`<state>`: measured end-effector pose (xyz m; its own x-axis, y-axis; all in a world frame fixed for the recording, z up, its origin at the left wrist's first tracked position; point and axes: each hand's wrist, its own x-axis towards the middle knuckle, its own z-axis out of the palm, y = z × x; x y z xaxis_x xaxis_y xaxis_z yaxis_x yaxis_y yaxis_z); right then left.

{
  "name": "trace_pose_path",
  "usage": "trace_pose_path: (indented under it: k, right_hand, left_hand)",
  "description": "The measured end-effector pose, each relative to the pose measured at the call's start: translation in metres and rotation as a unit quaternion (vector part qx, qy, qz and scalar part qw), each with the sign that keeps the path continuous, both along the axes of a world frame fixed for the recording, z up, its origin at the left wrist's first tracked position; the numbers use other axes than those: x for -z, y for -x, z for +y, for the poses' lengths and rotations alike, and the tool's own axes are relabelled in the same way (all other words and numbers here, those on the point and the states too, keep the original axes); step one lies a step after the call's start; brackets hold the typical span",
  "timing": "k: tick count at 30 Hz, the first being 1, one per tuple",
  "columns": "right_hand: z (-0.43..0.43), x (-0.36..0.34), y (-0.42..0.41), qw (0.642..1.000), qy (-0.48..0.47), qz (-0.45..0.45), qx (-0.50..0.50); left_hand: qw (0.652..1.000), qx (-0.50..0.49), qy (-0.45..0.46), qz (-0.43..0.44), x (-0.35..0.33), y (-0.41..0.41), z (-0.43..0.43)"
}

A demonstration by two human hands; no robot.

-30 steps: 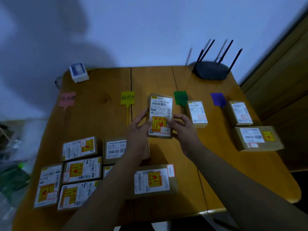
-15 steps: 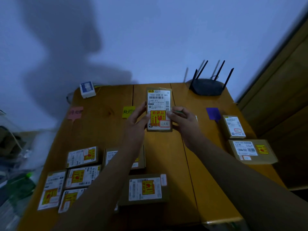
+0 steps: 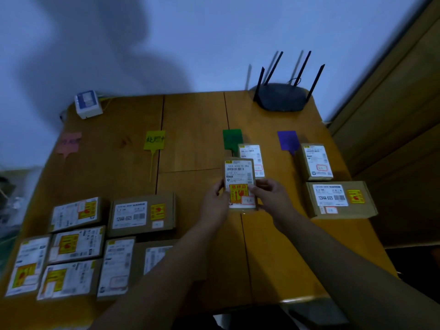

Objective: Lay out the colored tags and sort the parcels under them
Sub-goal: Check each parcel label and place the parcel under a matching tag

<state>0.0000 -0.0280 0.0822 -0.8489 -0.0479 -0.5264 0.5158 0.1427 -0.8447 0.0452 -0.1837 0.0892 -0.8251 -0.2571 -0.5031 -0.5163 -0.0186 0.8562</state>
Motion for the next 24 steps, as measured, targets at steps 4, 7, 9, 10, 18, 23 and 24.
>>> trace_pose_path:
  k: [4, 7, 9, 10, 18, 23, 24]
  right_hand:
    - [0.036, 0.041, 0.002, 0.996, -0.064, -0.059, -0.012]
    - [0.055, 0.064, 0.005, 0.993, -0.086, -0.074, -0.026]
    - [0.063, 0.074, 0.008, 0.991, -0.098, -0.082, -0.036]
    - [0.065, 0.079, 0.010, 0.991, -0.100, -0.084, -0.039]
    - [0.061, 0.088, 0.015, 0.991, -0.122, -0.045, -0.020]
    - [0.028, 0.062, -0.001, 0.971, -0.208, 0.122, 0.001]
    - [0.016, 0.056, -0.006, 0.974, -0.182, 0.133, -0.012]
  left_hand:
    - [0.996, 0.016, -0.020, -0.080, 0.040, 0.007, 0.039]
    - [0.993, 0.016, -0.016, -0.117, 0.065, 0.011, 0.060]
    - [0.991, 0.005, -0.017, -0.134, 0.076, 0.013, 0.069]
    - [0.991, 0.001, -0.014, -0.136, 0.079, 0.015, 0.072]
    - [0.993, -0.038, -0.017, -0.110, 0.079, 0.019, 0.065]
    - [0.999, 0.002, 0.007, -0.038, 0.054, -0.004, 0.012]
    - [1.000, 0.023, 0.010, -0.017, 0.048, -0.012, -0.005]
